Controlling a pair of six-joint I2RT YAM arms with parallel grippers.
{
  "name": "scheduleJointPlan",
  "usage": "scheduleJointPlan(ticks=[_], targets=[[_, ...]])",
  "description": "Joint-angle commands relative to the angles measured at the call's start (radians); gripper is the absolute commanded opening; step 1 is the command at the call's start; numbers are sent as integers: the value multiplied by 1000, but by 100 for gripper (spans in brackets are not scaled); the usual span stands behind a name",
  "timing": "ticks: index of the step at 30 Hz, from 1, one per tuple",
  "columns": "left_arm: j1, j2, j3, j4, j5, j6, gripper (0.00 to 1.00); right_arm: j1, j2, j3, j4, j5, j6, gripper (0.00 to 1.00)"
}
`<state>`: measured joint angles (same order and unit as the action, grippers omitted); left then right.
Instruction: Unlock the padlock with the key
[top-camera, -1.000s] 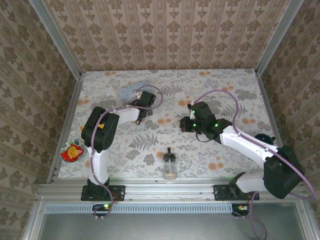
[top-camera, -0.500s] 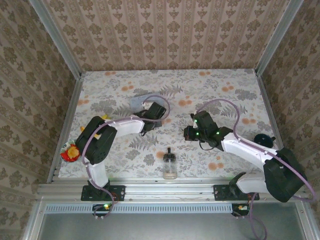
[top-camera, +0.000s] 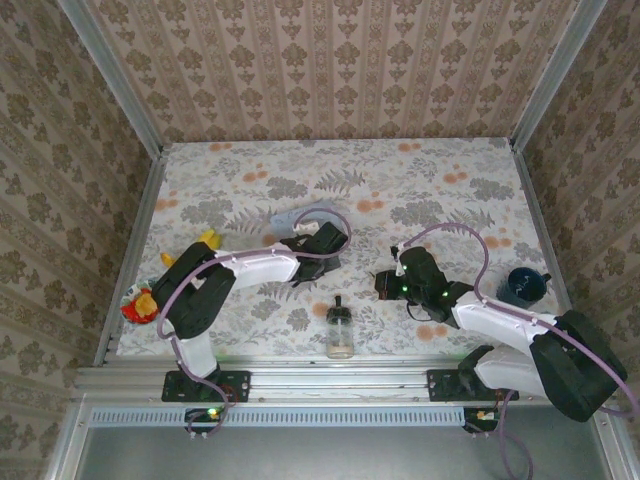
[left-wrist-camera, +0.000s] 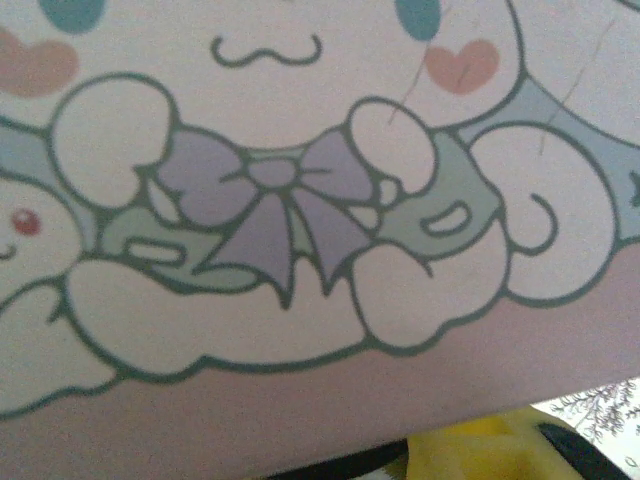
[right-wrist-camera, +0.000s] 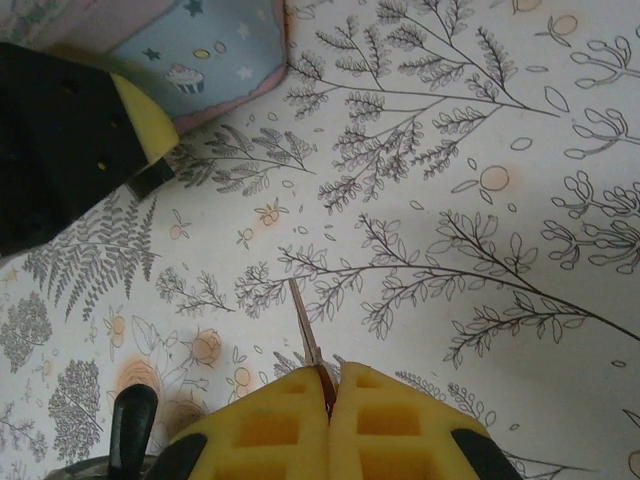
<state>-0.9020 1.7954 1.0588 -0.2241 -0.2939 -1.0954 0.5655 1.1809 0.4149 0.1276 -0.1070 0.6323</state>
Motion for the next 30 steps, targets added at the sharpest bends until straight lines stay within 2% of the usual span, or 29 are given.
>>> scheduleJointPlan(ticks=[1, 18, 30], targets=[[-1, -34, 22, -2, 6, -73, 20, -6, 1, -14, 99, 31, -4, 0], [25, 45, 132, 34, 82, -59, 20, 22, 203, 24, 309, 16, 1, 0], [27, 57, 108, 87, 143, -139, 20, 75, 342, 19, 524, 76, 21, 0]])
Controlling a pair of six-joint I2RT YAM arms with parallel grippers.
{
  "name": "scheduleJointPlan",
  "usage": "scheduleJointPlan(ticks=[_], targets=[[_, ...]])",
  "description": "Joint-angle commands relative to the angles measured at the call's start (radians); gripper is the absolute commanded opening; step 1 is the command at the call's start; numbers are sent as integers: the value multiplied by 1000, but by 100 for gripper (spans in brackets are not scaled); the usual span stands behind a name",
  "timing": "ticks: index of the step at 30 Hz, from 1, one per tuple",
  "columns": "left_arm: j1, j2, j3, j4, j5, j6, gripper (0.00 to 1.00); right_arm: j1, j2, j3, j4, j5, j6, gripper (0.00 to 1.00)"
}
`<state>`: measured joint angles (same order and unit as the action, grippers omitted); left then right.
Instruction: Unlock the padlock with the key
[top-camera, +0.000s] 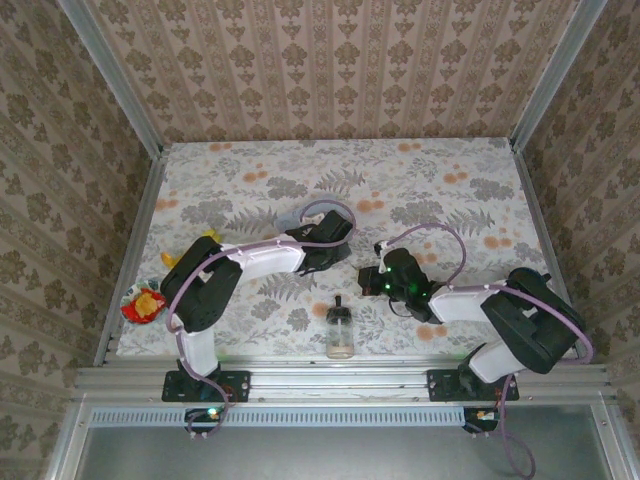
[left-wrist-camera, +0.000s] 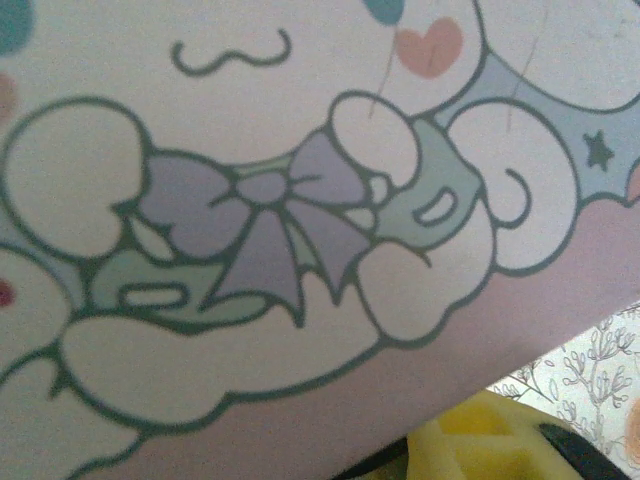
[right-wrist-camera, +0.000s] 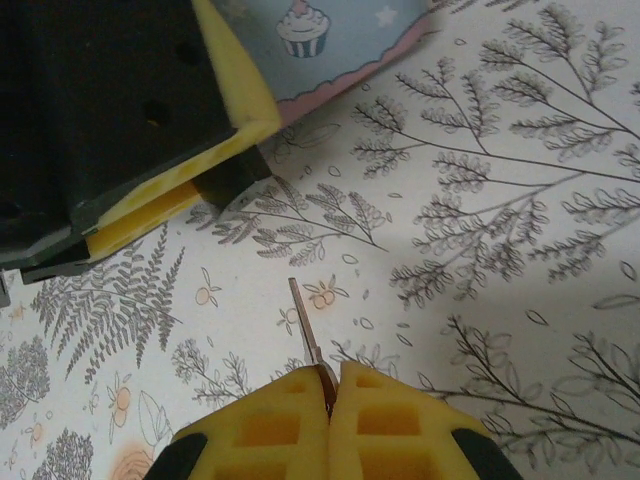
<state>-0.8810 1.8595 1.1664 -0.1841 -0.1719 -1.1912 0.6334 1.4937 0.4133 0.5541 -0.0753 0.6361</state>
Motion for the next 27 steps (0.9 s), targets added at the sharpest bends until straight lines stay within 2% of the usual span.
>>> scheduleJointPlan(ticks=[1, 8, 27], targets=[[7, -9, -7, 54, 24, -48, 20, 9, 43, 21, 119, 44, 21, 0], [10, -20, -24, 65, 28, -59, 19, 20, 89, 21, 202, 58, 36, 0], [14, -36, -52, 113, 44, -73, 19, 22, 139, 43, 208, 49, 52, 0]])
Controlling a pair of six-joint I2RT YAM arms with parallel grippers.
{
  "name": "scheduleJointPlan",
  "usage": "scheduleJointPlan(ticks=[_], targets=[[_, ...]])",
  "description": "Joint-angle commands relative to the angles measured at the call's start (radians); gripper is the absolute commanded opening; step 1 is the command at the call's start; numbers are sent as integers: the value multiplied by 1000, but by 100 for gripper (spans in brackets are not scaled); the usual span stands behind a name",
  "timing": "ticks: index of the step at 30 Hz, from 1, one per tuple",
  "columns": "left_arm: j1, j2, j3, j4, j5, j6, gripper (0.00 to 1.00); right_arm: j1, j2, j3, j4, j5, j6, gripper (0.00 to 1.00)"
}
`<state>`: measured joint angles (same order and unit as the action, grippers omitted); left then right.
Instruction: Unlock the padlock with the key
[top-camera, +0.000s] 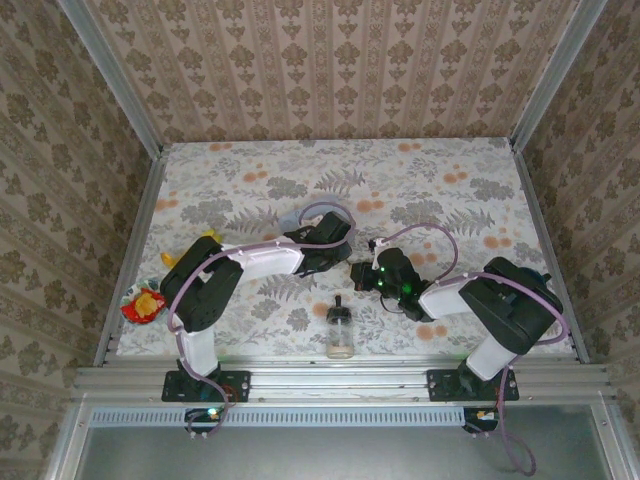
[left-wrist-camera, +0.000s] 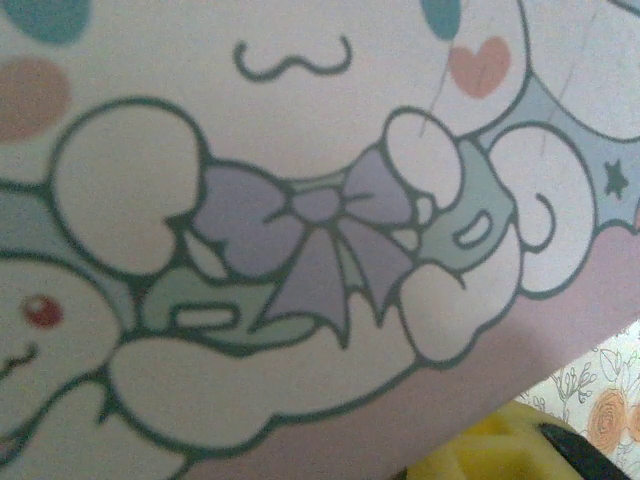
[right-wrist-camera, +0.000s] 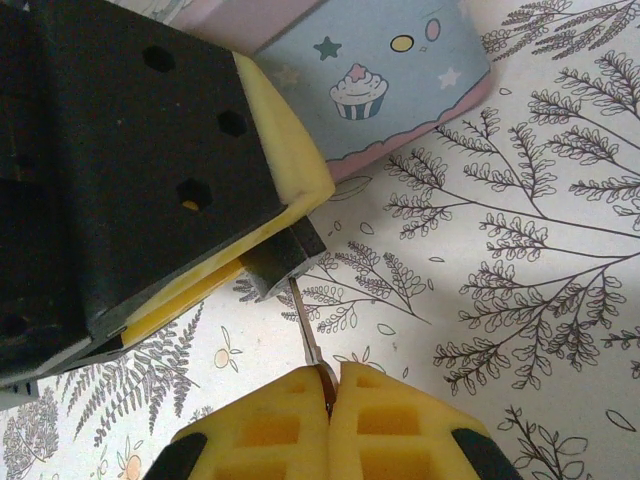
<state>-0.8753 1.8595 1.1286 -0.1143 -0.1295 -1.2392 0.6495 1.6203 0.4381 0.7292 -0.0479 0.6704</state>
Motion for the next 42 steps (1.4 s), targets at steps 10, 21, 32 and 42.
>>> scheduleJointPlan(ticks=[10, 21, 32, 42], targets=[[-8, -87, -114, 171, -25, -55, 18, 7, 31, -71, 138, -2, 41, 0], [-15, -92, -130, 192, -29, -88, 18, 28, 95, -91, 257, 9, 51, 0], [-15, -93, -117, 185, -22, -79, 18, 32, 92, -90, 268, 48, 47, 0], [-15, -80, -107, 187, -3, -85, 18, 30, 95, -78, 296, 51, 43, 0]])
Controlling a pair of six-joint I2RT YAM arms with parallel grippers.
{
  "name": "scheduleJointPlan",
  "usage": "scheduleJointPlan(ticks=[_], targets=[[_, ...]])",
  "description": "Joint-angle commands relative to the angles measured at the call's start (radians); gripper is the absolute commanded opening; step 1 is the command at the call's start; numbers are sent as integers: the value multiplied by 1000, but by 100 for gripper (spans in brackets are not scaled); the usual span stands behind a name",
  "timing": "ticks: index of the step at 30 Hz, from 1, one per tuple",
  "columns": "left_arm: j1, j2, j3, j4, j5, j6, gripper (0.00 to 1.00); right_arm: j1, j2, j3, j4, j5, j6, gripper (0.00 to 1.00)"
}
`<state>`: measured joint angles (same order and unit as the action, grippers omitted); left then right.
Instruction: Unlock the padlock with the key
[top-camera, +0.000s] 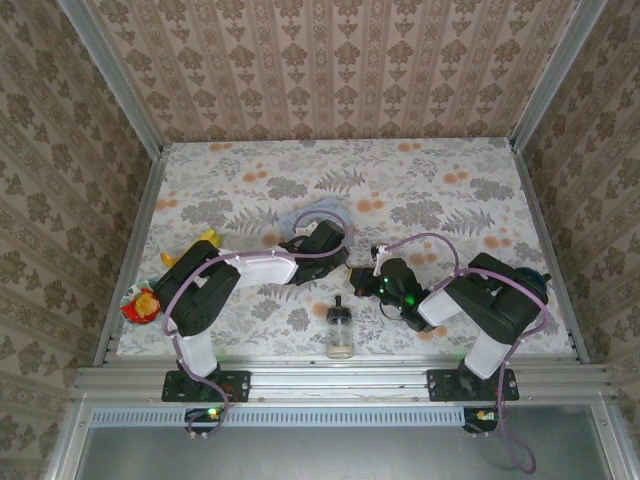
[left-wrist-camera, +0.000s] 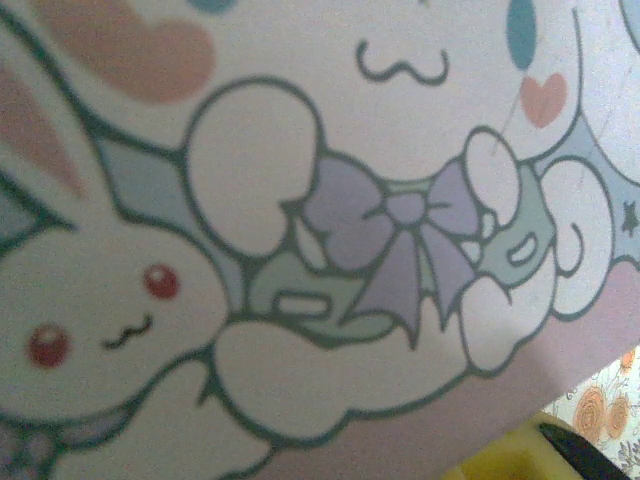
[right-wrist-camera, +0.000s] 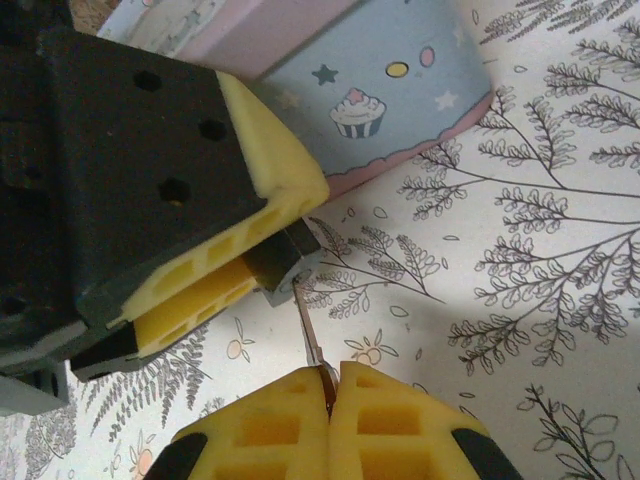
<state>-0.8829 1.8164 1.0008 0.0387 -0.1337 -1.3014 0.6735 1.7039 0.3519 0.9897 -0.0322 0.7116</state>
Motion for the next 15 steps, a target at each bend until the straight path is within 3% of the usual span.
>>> scheduleJointPlan(ticks=[1, 15], targets=[[-8, -37, 21, 34, 2, -23, 18, 7, 13, 13, 31, 37, 2, 0], [-7, -40, 25, 39, 11, -21, 17, 8, 48, 22, 47, 32, 11, 0]])
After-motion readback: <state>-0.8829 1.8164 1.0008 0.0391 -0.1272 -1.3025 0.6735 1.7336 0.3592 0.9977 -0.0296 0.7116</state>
